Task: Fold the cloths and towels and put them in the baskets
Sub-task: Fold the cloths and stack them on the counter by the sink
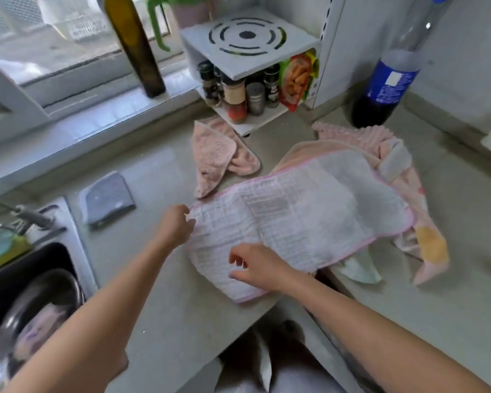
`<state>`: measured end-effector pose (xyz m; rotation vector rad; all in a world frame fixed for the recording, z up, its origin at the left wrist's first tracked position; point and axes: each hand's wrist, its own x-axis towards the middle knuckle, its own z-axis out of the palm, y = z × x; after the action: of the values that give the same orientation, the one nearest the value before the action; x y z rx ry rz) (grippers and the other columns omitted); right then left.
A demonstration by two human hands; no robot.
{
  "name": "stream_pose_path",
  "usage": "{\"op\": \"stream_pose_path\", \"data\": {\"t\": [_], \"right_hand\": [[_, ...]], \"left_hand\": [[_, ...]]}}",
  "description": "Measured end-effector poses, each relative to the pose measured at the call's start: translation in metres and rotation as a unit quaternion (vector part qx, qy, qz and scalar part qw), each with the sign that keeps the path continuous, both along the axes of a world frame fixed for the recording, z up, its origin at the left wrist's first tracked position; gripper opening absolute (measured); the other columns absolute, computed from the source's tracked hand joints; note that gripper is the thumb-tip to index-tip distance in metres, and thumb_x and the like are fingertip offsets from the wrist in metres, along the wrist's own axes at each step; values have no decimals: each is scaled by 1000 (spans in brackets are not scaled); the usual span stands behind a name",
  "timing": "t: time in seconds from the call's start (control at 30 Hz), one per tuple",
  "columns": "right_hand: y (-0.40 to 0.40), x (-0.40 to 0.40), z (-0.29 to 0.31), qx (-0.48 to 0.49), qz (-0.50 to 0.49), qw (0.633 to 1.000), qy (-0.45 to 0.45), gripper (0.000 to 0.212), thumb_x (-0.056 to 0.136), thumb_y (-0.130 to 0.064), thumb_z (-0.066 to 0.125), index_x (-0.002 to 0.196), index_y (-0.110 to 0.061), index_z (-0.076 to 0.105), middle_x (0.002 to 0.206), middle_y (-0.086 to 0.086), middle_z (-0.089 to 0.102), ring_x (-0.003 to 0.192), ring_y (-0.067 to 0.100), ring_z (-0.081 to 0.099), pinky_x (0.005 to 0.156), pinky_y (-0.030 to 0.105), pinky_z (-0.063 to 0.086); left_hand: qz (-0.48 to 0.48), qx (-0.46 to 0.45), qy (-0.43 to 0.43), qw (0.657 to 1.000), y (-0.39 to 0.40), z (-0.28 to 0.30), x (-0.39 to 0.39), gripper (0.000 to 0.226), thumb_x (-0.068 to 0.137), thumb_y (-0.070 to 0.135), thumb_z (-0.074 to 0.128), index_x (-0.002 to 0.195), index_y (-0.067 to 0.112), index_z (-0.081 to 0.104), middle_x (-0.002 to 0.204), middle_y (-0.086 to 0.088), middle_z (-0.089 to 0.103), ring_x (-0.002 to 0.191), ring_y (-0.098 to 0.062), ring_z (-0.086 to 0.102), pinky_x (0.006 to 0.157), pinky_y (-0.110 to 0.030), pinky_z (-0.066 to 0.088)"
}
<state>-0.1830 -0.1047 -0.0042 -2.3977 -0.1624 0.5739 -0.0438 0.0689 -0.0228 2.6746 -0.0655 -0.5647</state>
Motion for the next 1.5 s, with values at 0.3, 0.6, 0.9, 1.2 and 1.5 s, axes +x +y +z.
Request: {"op": "stream_pose_path", "data": {"t": [0.3, 0.6, 0.9, 1.2, 1.5], "right_hand": [[58, -4, -30, -115, -61, 991, 36, 14, 81, 0, 45, 80, -14, 47, 85, 13, 55, 77, 22, 48, 61, 30, 31], [61, 1, -15, -114, -134, 984, 39, 35, 86, -40, 60, 104, -12, 48, 84, 0, 51, 72, 16, 50, 56, 28, 35], [101, -6, -6, -132, 14, 986, -98, 10, 90, -6, 46, 89, -12, 54, 83, 6, 57, 76, 24, 53, 63, 33, 40], [93, -2, -16, -21, 38, 997, 62, 18, 91, -22, 59, 104, -14, 68, 101, -1, 67, 91, 12, 62, 83, 25, 51], [-81, 16, 32, -28, -367, 924, -99, 15, 88, -13, 57, 77, -9, 67, 78, 6, 69, 76, 24, 65, 74, 37, 53]], "left_hand": [[147, -188, 92, 967, 25, -29, -24, 25, 82, 14, 69, 60, 11, 57, 62, -9, 52, 54, -17, 44, 54, -27, 35], [221, -326, 130, 910, 31, -16, -25, 18, 87, 1, 54, 72, 9, 49, 74, -10, 53, 67, -21, 58, 58, -30, 58], [188, -225, 27, 956, 73, -19, -18, 16, 83, 11, 65, 67, 12, 59, 64, -8, 62, 70, -28, 68, 74, -43, 59], [66, -66, -2, 996, 76, -12, -15, 13, 88, 10, 52, 89, 11, 65, 88, -8, 65, 81, -26, 60, 70, -32, 48], [-255, -43, -95, 961, -81, 50, -5, 23, 85, 2, 42, 66, 7, 52, 60, -6, 46, 53, -23, 40, 49, -29, 32]]}}
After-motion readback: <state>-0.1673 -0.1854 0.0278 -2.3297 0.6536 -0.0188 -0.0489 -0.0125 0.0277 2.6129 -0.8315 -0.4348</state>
